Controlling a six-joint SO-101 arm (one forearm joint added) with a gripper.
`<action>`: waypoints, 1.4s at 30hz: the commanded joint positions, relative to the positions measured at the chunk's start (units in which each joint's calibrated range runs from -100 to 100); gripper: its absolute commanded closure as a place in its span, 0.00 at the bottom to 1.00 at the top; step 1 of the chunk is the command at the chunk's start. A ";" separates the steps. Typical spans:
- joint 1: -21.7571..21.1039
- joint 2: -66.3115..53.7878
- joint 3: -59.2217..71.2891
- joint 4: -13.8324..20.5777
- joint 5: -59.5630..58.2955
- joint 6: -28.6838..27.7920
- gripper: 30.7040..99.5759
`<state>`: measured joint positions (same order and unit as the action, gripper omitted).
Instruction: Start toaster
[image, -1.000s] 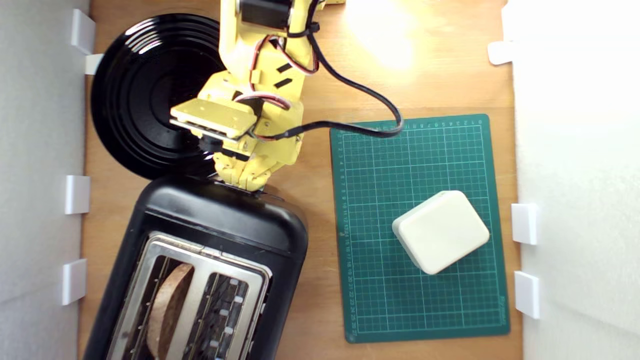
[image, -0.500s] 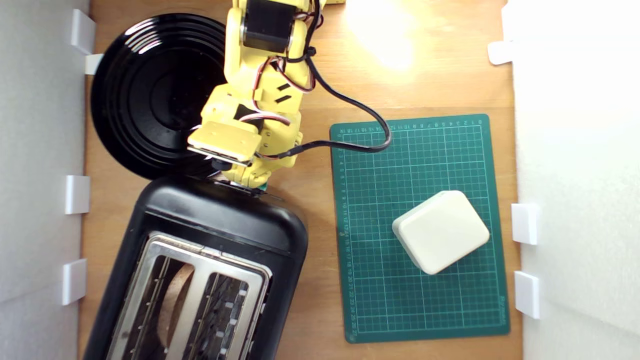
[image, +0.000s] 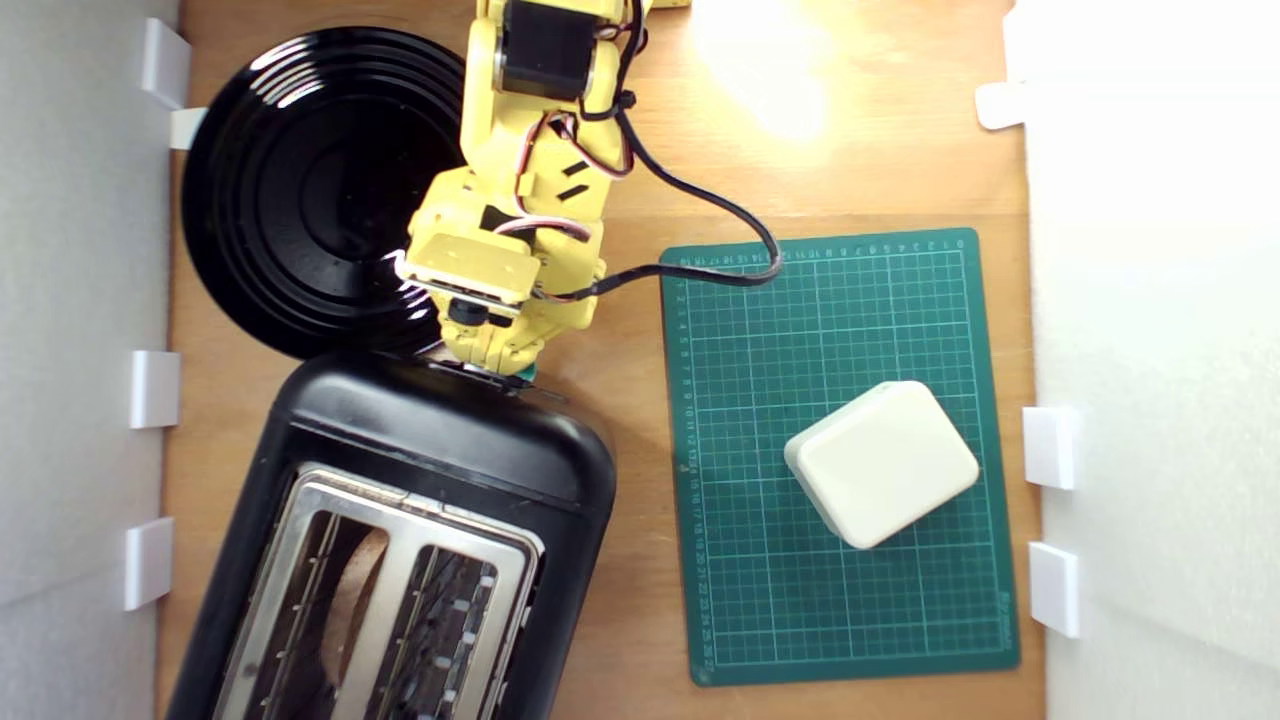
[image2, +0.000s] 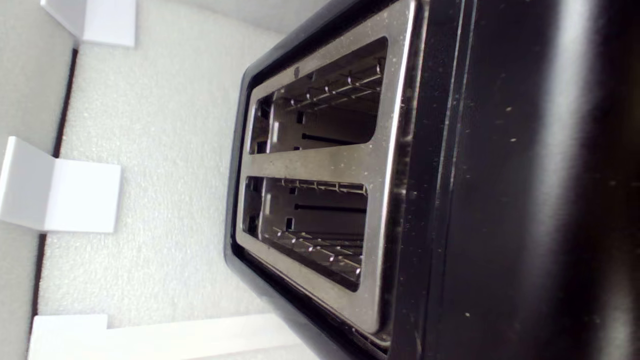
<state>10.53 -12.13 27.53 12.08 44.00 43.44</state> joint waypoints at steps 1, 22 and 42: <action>0.82 0.89 3.41 1.71 -1.82 0.10 0.99; 0.90 3.39 15.05 1.89 -10.81 -0.11 0.99; 2.01 13.30 17.68 7.33 -12.27 -4.52 0.99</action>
<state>11.16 -8.13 41.24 18.54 33.02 39.56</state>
